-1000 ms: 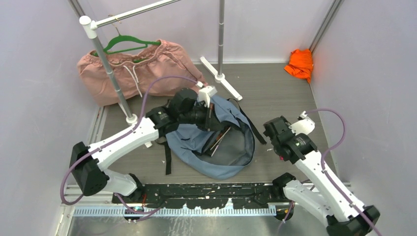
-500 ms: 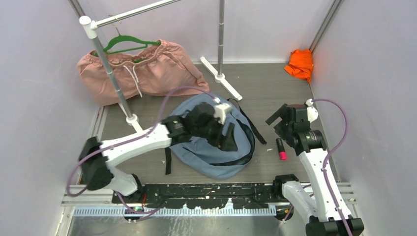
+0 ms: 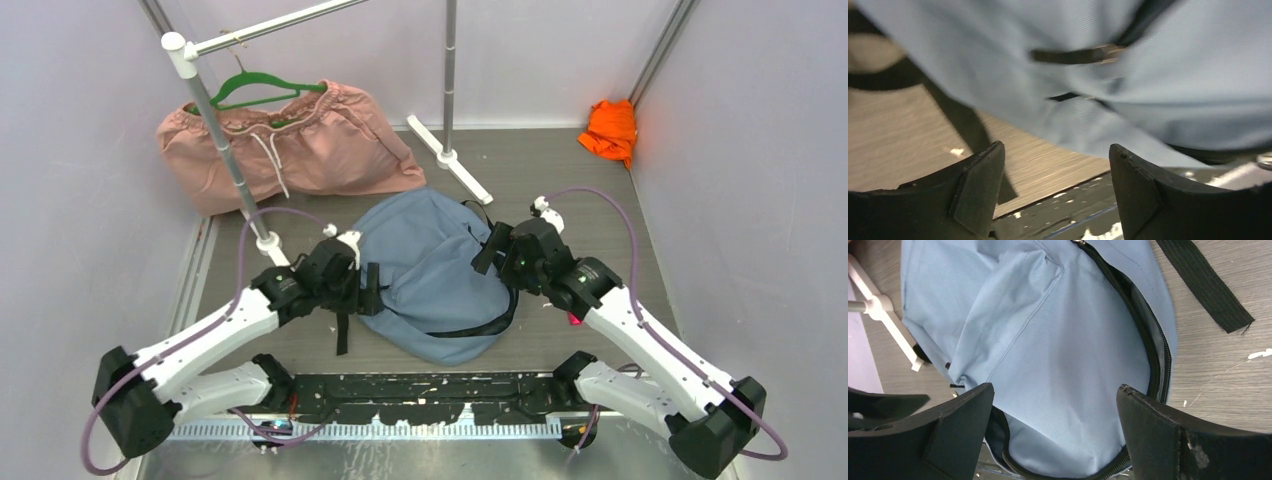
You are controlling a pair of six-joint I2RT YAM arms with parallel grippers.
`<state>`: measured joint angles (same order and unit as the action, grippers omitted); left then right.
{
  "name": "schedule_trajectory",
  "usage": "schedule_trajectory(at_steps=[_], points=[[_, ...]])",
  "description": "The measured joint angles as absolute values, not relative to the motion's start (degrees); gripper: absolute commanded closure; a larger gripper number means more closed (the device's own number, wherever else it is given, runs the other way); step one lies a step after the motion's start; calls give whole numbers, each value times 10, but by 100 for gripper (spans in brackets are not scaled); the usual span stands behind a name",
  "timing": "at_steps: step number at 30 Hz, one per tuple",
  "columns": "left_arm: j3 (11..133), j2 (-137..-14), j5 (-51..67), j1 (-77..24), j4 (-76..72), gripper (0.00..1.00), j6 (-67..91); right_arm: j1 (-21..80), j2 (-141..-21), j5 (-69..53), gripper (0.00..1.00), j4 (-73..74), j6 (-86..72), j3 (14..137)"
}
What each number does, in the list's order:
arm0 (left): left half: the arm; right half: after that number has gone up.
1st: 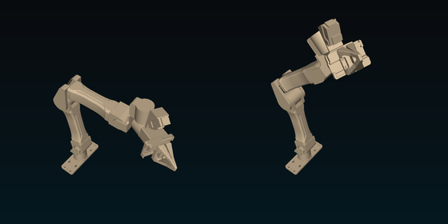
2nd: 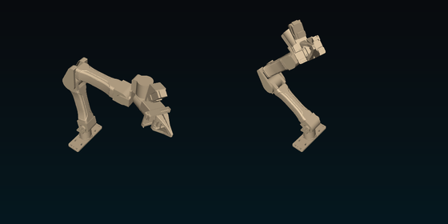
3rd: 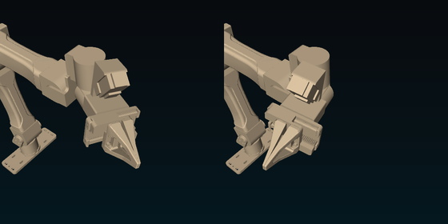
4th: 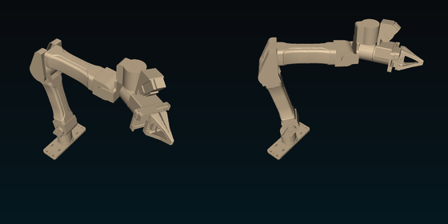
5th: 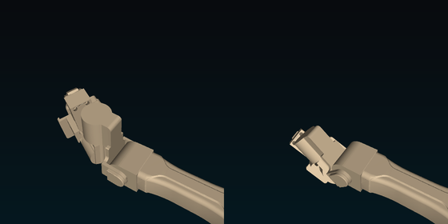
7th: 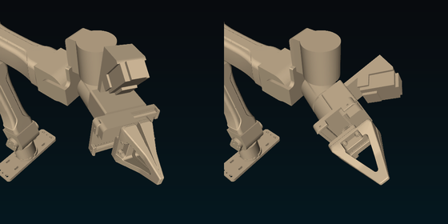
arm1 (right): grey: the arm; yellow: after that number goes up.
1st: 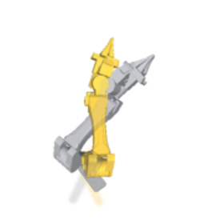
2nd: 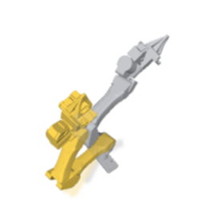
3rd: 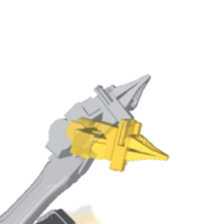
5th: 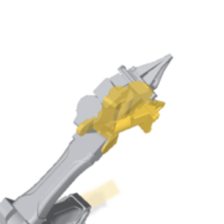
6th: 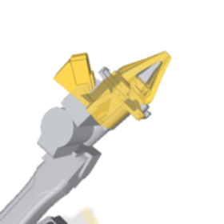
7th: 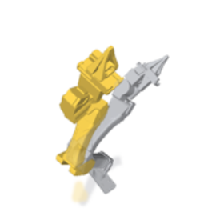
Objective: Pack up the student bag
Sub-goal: Zip the student bag at the center of the board.
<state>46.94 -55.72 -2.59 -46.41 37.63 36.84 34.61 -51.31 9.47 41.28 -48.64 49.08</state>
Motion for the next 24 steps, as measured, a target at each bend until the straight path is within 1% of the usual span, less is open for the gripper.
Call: schedule_trajectory(at_steps=[2,4,7,9,15,17,19,24], points=[[415,-586,-8,-431,376,27,368,354,-529,100,1,403,-497,485],[386,-602,10,-418,374,32,368,355,-531,108,1,402,-501,481],[378,-609,31,-419,354,45,368,355,-519,124,0,403,-502,480],[378,-618,37,-419,325,52,369,355,-506,133,0,404,-503,480],[378,-660,41,-418,276,54,366,355,-472,152,0,415,-511,477],[378,-660,44,-412,264,56,356,355,-463,154,0,420,-513,474],[378,-661,52,-397,258,60,348,355,-460,156,0,424,-514,473],[382,-677,93,-357,243,66,333,355,-458,164,1,426,-514,473]])
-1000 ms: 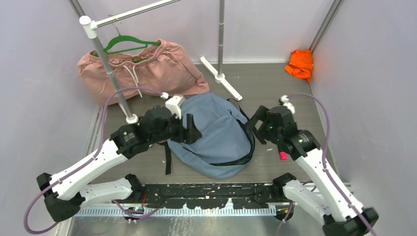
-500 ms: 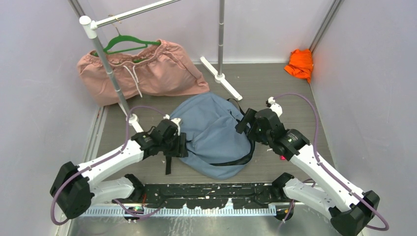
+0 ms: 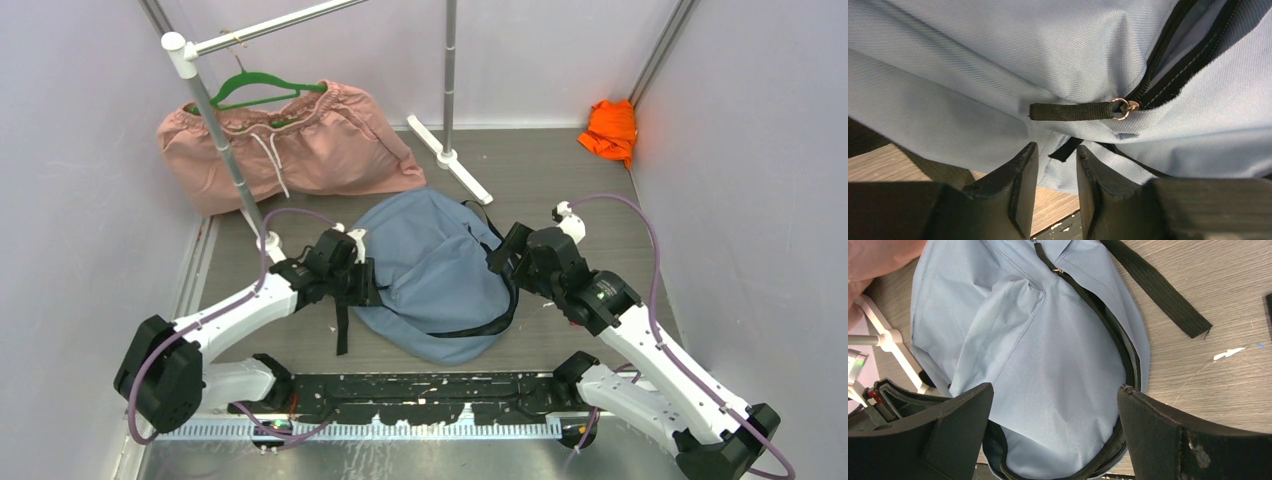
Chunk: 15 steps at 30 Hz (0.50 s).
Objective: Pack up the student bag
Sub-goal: Zip the student bag at the center of the board.
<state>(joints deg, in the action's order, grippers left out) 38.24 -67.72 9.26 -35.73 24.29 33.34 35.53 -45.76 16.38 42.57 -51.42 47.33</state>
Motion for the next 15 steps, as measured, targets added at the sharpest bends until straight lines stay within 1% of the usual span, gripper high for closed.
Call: schedule_trajectory(at_steps=[5,6,7,9,12,15], points=[[384,-698,135,-356,237,76,326,355,-448,169,1,433,-519,473],[384,-698,142,-356,235,79,326,355,-446,170,1,434,-520,473],[384,-698,147,-356,231,84,326,355,-444,171,1,434,-521,473],[384,-698,159,-356,223,99,326,355,-442,171,1,435,-524,473],[385,-698,172,-356,219,100,326,355,-442,172,1,437,-525,473],[389,-697,184,-356,222,100,327,355,-442,168,6,439,-525,473]])
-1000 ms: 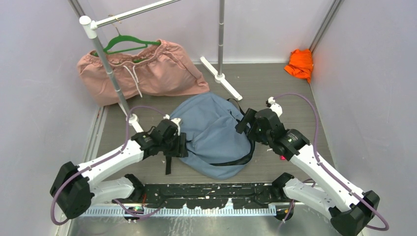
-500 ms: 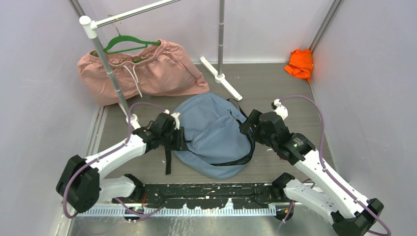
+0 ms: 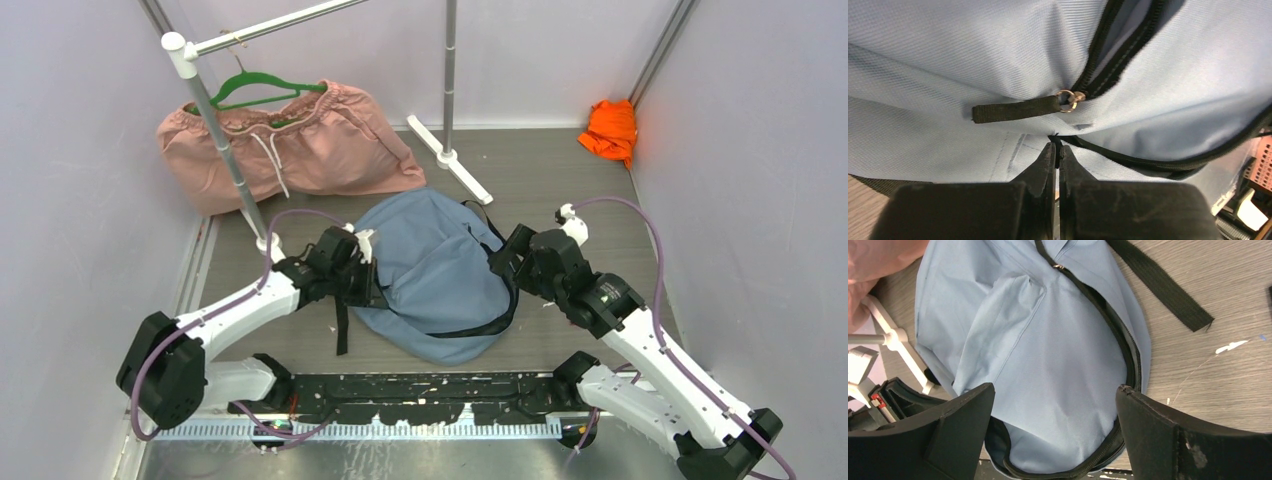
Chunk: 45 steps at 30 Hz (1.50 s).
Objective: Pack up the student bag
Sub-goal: Zip the student bag at the center of the board.
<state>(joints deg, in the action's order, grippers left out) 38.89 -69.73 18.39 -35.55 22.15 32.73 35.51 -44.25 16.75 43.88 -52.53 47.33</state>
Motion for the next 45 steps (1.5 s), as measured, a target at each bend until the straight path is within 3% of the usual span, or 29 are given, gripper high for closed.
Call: schedule_trajectory(at_steps=[2,10,22,25,33,38,45], points=[[393,-692,197,-356,222,100,333,355,-443,152,9,438,-526,472],[384,-599,235,-387,211,100,393,397,-468,58,9,394,-554,436],[467,-675,204,-599,208,100,433,468,-495,31,9,310,-580,422],[467,-678,204,-601,191,100,443,494,-493,30,14,302,-594,406],[463,-678,195,-601,160,100,457,540,-449,21,40,298,-608,376],[463,-681,202,-601,152,100,458,554,-474,5,68,263,-656,372],[446,-679,213,-611,120,100,444,522,-533,-65,66,267,-683,381]])
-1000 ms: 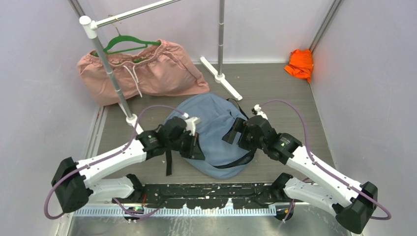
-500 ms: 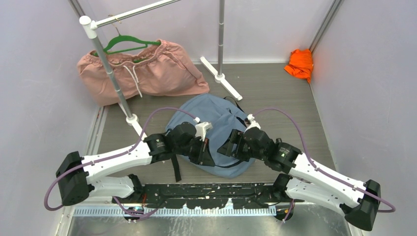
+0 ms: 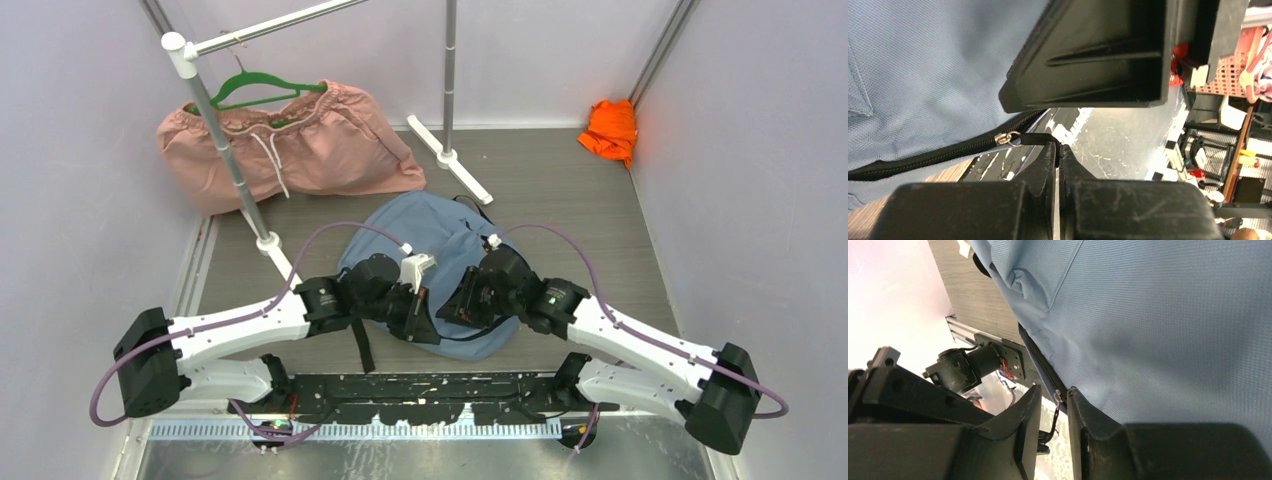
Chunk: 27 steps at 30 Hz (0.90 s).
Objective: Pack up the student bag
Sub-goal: Zip the student bag at the center of the board.
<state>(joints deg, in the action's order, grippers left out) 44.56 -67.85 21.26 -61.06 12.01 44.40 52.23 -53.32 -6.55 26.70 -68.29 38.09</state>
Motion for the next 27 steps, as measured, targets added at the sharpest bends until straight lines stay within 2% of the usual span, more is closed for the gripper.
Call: schedule_trajectory(at_steps=[9,19,27], points=[[435,-668,209,-621,118,100,398,479,-595,-232,61,269,-683,401],[395,-631,204,-637,96,100,348,471,-622,-312,58,278,-699,403],[366,-602,192,-638,76,100,316,470,-666,-359,59,211,-768,392]])
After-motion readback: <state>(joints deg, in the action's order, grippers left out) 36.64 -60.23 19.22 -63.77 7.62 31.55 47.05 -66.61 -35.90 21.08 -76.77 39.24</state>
